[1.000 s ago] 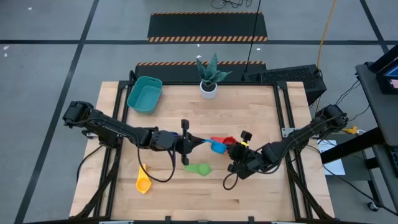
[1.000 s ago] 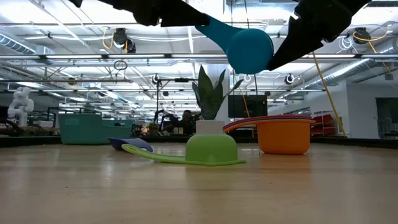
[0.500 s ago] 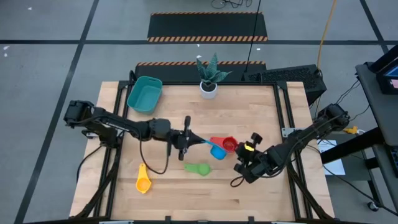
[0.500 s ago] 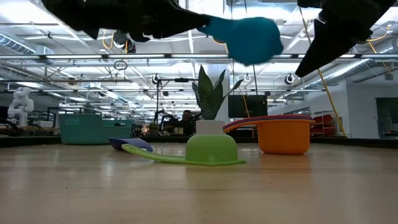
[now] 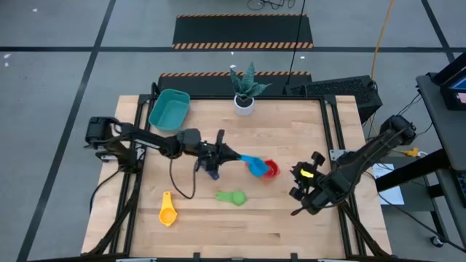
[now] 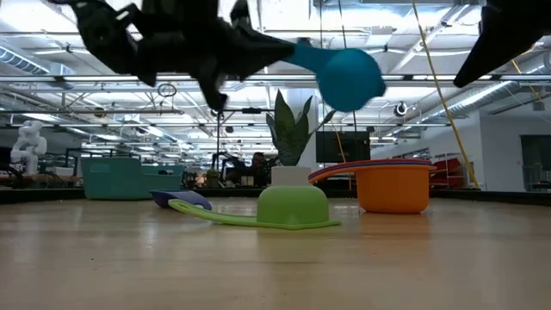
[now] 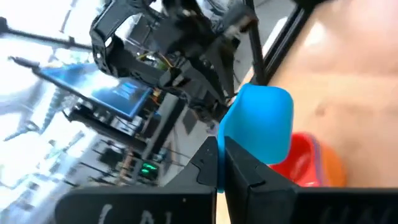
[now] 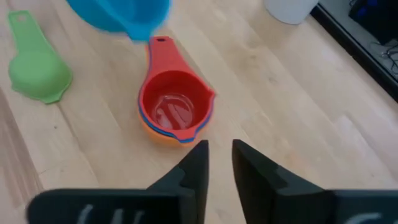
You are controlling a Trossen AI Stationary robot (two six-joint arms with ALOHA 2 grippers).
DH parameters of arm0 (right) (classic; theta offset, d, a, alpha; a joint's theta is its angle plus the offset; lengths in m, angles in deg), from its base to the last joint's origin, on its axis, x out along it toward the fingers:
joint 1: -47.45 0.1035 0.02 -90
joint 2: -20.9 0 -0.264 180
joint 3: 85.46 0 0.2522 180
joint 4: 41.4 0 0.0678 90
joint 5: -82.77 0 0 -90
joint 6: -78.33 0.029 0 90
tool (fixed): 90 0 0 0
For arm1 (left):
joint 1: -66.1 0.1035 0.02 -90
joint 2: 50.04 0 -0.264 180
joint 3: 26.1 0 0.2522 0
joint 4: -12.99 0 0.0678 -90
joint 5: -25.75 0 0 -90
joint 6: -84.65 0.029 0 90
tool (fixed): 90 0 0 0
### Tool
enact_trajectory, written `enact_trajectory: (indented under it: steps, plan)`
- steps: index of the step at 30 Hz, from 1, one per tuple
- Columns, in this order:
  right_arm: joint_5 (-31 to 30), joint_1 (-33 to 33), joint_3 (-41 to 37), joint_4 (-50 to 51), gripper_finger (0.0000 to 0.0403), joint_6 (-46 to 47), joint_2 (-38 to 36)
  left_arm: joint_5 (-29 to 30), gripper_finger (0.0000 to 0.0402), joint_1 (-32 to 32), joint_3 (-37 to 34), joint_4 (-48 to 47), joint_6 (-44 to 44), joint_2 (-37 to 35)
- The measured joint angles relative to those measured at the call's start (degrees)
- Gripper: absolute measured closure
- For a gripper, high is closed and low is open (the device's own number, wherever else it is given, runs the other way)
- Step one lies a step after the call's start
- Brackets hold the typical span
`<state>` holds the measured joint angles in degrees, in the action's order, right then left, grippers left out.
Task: Nest measuring cups in basket
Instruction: Stack the light blue measuring cup on top of the orange measuring cup
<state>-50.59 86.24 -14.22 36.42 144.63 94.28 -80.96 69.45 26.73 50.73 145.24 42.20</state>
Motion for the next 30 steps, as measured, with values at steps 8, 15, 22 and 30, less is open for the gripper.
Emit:
enact_trajectory:
  steps: [8, 15, 22, 30]
  plan:
    - [-2.34, 3.34, 0.00, 0.95, 0.0400, 0.72, -2.61, 0.23, 0.0395, 1.47, 6.88, 3.73, 10.55, 11.17]
    - [-3.08, 4.10, -0.01, 1.62, 0.0399, 0.66, -2.53, -2.07, 0.0395, 1.89, 9.53, 3.21, 11.16, 15.15]
    - [-3.12, 4.09, -0.02, 2.16, 0.0402, 0.57, -2.54, -2.97, 0.0394, 1.89, 9.49, 2.42, 11.46, 15.44]
    - [-3.51, 4.09, -0.02, 2.26, 0.0403, 0.52, -2.54, -2.95, 0.0394, 1.89, 9.49, 2.39, 13.24, 15.44]
